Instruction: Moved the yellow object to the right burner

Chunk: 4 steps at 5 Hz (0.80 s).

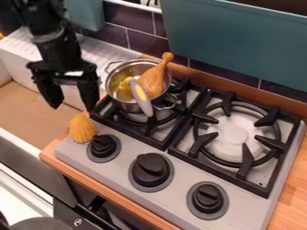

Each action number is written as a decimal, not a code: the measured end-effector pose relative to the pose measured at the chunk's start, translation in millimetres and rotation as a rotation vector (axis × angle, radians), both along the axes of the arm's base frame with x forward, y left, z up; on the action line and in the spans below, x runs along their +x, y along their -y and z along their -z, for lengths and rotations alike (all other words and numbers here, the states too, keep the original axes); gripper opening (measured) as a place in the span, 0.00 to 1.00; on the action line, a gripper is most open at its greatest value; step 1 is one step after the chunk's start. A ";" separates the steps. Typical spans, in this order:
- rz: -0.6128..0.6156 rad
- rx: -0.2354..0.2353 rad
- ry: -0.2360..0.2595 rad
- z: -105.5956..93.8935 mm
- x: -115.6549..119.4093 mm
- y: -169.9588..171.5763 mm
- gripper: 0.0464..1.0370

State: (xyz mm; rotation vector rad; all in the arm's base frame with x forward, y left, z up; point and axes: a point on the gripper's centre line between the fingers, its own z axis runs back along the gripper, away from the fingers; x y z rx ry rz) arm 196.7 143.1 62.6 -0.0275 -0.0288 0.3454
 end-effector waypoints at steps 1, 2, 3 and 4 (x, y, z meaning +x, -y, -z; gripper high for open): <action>-0.001 0.011 0.013 10.7 -8.9 6.7 0.96; -0.012 0.023 0.026 20.1 -13.5 13.7 0.96; -0.045 0.048 0.064 22.7 -6.6 14.7 0.96; -0.081 0.071 0.100 26.5 -3.2 13.9 0.96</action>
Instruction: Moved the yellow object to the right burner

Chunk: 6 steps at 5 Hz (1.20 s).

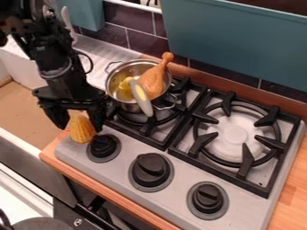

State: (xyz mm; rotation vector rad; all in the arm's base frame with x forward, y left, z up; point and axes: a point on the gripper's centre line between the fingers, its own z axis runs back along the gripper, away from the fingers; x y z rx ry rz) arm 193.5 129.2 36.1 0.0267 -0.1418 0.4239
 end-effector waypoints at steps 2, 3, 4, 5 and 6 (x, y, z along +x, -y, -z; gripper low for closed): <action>-0.021 0.048 0.002 9.8 2.6 0.3 0.93; -0.057 0.068 -0.021 12.8 4.1 2.5 0.67; -0.063 0.073 -0.021 13.0 5.1 3.2 0.63; -0.065 0.063 -0.032 8.0 9.5 5.1 0.63; -0.083 0.039 -0.018 -8.8 9.0 13.9 0.63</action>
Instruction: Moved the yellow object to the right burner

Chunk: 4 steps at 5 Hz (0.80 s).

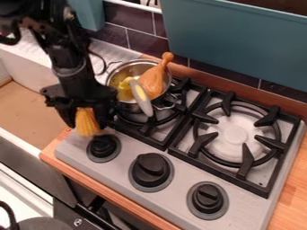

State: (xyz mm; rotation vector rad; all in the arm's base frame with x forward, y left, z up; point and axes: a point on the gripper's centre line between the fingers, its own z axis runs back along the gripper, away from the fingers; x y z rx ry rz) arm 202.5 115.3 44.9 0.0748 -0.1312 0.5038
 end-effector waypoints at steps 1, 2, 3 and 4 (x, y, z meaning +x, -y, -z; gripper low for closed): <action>-0.026 -0.045 -0.036 -24.8 0.4 10.1 0.63; -0.019 -0.062 -0.062 -36.7 -3.6 27.5 0.63; 0.011 -0.049 -0.071 -30.2 -9.4 59.2 0.63; 0.014 -0.050 -0.036 -28.4 -10.9 87.5 0.63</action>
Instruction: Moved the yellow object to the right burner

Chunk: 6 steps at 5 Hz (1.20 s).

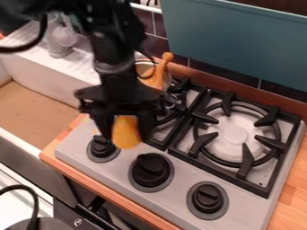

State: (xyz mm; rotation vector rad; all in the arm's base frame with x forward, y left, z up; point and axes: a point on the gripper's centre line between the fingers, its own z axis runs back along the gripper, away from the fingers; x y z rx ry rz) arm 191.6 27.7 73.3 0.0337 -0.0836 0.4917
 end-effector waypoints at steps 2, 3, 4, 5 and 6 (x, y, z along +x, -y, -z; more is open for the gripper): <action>-0.016 0.005 -0.005 6.4 -1.5 52.5 0.63; -0.034 0.011 -0.037 11.4 8.9 76.7 0.63; -0.078 0.011 -0.025 12.9 26.3 96.2 0.63; -0.119 0.017 -0.012 19.8 46.5 111.2 0.63; -0.123 0.002 0.026 19.2 64.2 119.6 0.63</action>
